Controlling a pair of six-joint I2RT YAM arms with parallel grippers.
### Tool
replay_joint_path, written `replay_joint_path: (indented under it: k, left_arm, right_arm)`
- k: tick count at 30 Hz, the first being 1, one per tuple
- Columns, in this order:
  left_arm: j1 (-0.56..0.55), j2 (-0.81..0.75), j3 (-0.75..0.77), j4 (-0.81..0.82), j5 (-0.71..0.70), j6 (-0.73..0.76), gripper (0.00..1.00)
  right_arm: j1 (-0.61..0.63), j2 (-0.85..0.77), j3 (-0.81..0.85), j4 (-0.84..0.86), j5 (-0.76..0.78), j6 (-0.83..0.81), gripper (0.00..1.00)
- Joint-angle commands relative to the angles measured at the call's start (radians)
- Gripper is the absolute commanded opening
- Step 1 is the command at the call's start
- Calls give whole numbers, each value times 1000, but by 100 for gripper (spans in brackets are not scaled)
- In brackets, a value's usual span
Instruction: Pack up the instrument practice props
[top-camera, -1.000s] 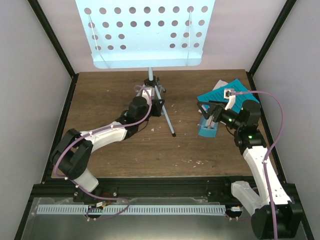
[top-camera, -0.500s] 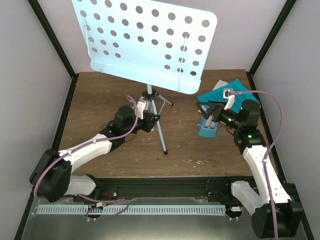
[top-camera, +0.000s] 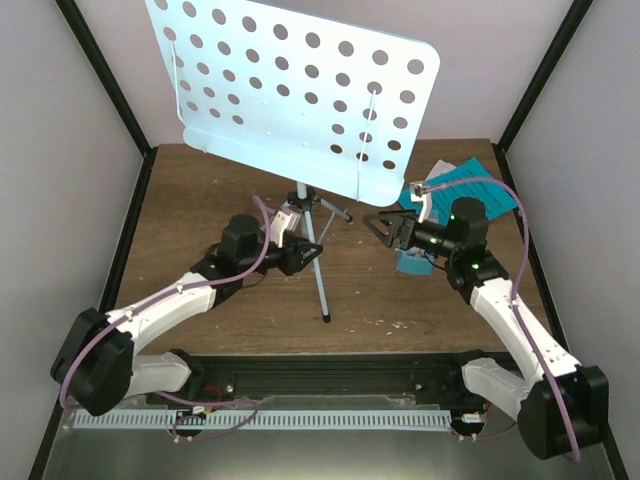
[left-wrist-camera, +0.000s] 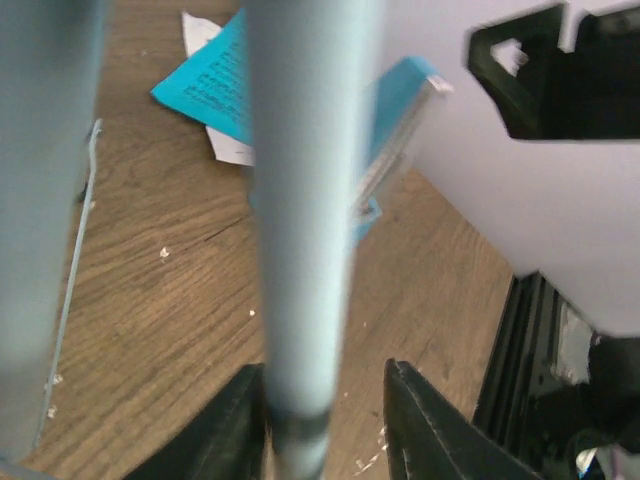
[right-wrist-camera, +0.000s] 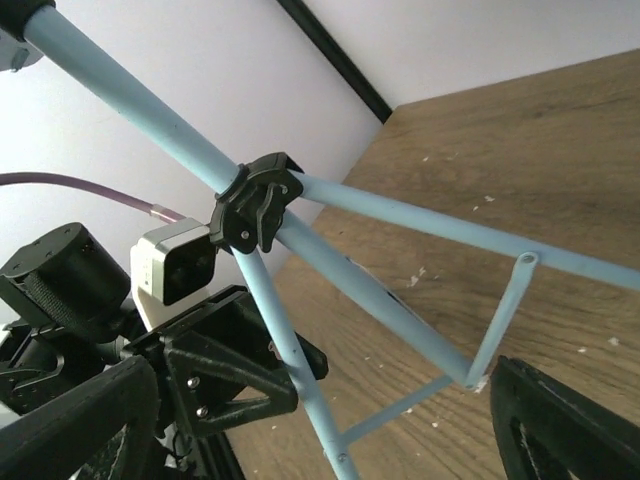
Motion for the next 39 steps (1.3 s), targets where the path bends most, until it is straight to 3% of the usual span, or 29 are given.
replay_joint_path:
  k: [1, 9, 14, 17, 21, 24, 27, 39]
  left_arm:
    - [-4, -60, 3, -15, 33, -21, 42]
    - [60, -265, -24, -62, -67, -96, 69]
    - [147, -339, 37, -179, -62, -111, 80]
    - [267, -334, 108, -259, -5, -138, 85]
    - [420, -351, 149, -273, 36, -113, 87]
    - [425, -371, 180, -338, -73, 54, 88]
    - [433, -401, 172, -374, -195, 130, 88]
    - [437, -433, 172, -423, -218, 197, 89]
  right_arm:
    - [44, 46, 50, 119, -48, 77, 90]
    - [82, 147, 133, 130, -50, 78, 86]
    - [139, 224, 184, 161, -55, 50, 69]
    - [173, 286, 229, 164, -64, 24, 61]
    - [202, 350, 250, 198, -59, 11, 53]
    - [211, 390, 258, 221, -64, 17, 47]
    - [220, 422, 269, 234, -63, 20, 44]
    - [230, 498, 289, 336, -100, 57, 36]
